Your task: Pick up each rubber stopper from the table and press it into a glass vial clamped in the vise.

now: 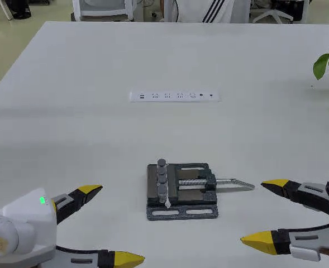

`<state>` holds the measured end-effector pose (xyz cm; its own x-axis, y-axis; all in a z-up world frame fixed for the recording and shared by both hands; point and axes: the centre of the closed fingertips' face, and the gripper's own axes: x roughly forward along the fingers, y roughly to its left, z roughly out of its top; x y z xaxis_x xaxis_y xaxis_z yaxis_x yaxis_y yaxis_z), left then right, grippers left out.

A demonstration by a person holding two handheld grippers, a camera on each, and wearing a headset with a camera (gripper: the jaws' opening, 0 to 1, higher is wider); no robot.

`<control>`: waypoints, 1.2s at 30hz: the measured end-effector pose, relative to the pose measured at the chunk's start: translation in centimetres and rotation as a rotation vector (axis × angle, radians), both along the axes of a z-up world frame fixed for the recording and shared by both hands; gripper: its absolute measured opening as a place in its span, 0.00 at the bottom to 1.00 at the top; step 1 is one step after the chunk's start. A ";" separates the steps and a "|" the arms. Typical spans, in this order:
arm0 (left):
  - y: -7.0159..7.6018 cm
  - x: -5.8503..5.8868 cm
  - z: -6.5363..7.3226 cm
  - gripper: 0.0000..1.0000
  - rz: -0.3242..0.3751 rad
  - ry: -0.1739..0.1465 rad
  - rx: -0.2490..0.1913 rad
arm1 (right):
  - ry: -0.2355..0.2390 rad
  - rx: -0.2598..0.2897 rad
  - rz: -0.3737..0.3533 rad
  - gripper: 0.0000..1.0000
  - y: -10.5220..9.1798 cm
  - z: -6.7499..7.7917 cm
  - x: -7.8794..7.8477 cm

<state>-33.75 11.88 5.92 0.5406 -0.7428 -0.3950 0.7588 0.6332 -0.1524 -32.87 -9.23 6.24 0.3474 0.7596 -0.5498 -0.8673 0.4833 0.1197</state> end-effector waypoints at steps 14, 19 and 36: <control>0.8 0.1 -1.4 0.99 0.025 0.013 0.015 | -0.010 0.008 -0.015 0.81 0.4 -0.1 -0.1; 0.8 0.0 -1.1 0.99 0.022 0.012 0.011 | -0.014 0.004 -0.004 0.80 0.9 0.0 -0.2; 0.6 -0.4 -0.7 0.98 0.017 0.012 0.014 | -0.012 0.003 0.011 0.81 1.0 0.4 -0.4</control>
<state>-34.12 12.48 5.21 0.5481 -0.7282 -0.4115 0.7462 0.6480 -0.1526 -33.26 -8.26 6.65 0.3456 0.7651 -0.5434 -0.8738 0.4735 0.1110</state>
